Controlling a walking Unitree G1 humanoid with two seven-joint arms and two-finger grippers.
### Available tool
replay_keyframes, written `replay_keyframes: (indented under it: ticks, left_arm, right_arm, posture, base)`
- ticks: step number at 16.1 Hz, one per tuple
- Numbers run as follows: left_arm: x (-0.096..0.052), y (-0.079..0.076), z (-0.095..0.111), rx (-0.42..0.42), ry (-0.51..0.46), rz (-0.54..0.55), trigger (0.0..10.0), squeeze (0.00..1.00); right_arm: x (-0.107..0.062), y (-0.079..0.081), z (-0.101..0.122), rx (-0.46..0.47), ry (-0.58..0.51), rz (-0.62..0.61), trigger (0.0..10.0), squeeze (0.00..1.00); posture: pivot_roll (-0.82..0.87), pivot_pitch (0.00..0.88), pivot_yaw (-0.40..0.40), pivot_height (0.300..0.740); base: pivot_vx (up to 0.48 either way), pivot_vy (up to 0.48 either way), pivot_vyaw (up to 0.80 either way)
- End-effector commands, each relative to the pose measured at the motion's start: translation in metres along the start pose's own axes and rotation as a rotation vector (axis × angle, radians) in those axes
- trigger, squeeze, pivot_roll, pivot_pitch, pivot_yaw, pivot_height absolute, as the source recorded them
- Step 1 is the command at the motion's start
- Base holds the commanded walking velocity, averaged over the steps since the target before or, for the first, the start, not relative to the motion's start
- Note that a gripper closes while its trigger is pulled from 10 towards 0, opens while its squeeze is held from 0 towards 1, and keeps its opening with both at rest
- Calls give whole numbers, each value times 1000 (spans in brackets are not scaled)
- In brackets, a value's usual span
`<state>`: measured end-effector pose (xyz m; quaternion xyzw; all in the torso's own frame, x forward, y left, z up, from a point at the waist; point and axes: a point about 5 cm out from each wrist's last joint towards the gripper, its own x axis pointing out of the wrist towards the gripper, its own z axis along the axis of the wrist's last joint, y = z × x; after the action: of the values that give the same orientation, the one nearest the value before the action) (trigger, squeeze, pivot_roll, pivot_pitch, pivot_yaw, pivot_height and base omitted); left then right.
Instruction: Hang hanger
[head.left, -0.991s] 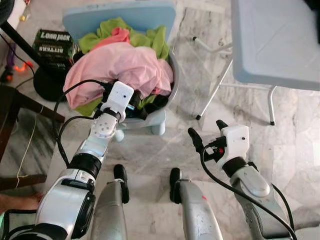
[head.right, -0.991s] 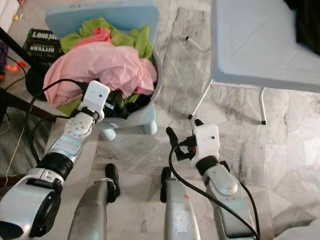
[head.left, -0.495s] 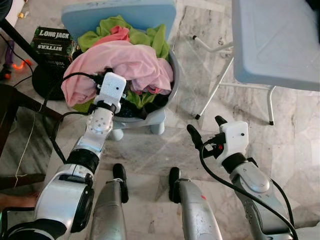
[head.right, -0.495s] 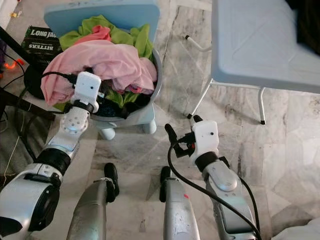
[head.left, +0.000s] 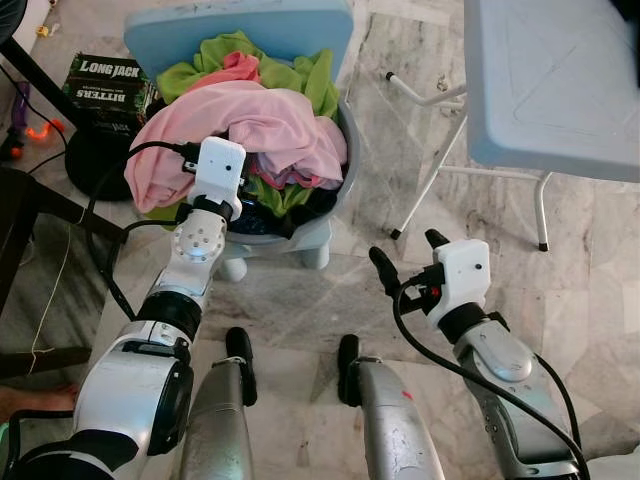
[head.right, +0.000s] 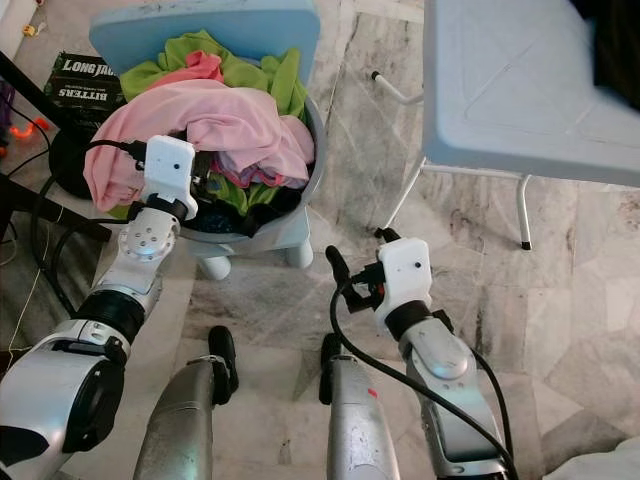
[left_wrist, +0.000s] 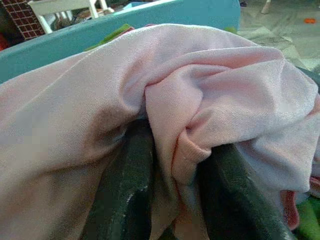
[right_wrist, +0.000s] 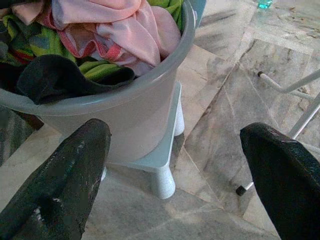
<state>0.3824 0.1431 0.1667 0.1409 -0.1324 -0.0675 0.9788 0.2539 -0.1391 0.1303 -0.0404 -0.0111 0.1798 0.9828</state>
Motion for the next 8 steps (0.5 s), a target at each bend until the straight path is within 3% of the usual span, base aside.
replay_keyframes:
  ticks: [1, 3, 4, 5, 6, 8]
  left_arm:
    - [-3, -5, -6, -5, 26, -19, 0, 0]
    - [-2, -8, -7, 3, 40, -41, 0, 0]
    - [-2, -16, -9, 24, 66, -115, 0, 0]
    - [-2, -26, -12, 102, 109, -224, 0, 0]
    - [-2, -27, -10, 129, 104, -255, 0, 0]
    - [4, -21, 6, 100, 12, -219, 0, 0]
  right_arm:
    - [-4, 1, -10, 9, 40, -3, 10000, 0]
    - [-3, 1, -10, 8, 39, -5, 10000, 0]
    - [-3, 1, -11, 8, 38, -7, 10000, 0]
    - [-3, 1, -11, 8, 37, -7, 10000, 0]
    - [-3, 1, -11, 8, 37, -8, 10000, 0]
    - [-3, 1, -12, 8, 37, -12, 10000, 0]
  posture:
    - [-190, 481, -60, 740]
    - [-189, 481, -58, 740]
    - [-187, 481, -57, 740]
    - [-187, 479, -54, 740]
    - [-184, 478, -52, 740]
    - [-182, 477, -50, 740]
  base:
    - [0, 0, 0]
    - [0, 0, 0]
    - [0, 0, 0]
    - [0, 0, 0]
    - [0, 0, 0]
    - [0, 0, 0]
